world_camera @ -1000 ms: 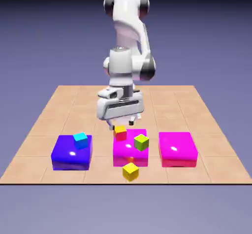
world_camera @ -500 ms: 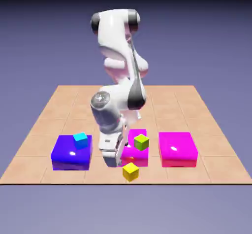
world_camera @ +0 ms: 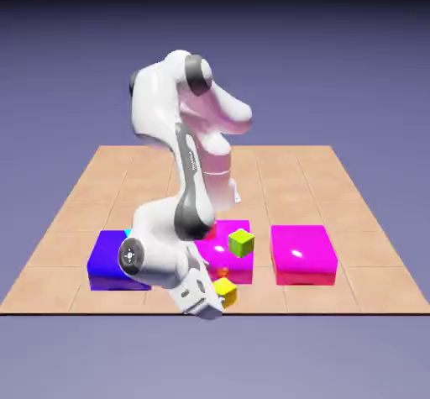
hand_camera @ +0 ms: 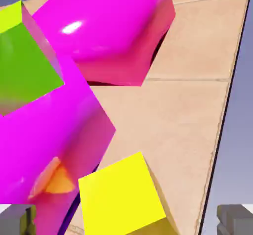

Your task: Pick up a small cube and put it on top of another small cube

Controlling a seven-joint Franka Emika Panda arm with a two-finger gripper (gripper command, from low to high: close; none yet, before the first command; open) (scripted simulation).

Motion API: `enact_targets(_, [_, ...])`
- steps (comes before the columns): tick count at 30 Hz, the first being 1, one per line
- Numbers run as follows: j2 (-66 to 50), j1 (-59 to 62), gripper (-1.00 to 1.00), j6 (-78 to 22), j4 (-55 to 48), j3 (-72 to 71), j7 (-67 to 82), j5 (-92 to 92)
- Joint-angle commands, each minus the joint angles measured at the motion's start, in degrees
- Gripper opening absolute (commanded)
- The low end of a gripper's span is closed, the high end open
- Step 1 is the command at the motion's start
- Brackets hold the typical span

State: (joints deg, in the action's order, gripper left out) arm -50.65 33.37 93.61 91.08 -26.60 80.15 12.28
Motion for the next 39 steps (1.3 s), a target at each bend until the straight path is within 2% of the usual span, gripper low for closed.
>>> enact_targets(1, [-1.7,0.7,0.0,-1.6,-1.4,-0.5,2.5,0.2])
enact_targets(7, [-11.6,4.7,0.0,-11.2,-9.7,-3.7,17.1,1.7])
enact_targets(13, [-11.2,4.3,0.0,-2.7,-0.8,-3.7,18.9,2.2])
enact_targets(14, [-11.2,4.3,-1.0,-2.7,-0.8,-3.7,18.9,2.2])
enact_targets(20, [-11.9,5.5,-1.0,-12.7,-10.1,-5.0,17.4,0.0])
enact_targets(39, [-20.9,27.1,-1.0,-53.6,-21.0,-39.8,26.1,-47.4])
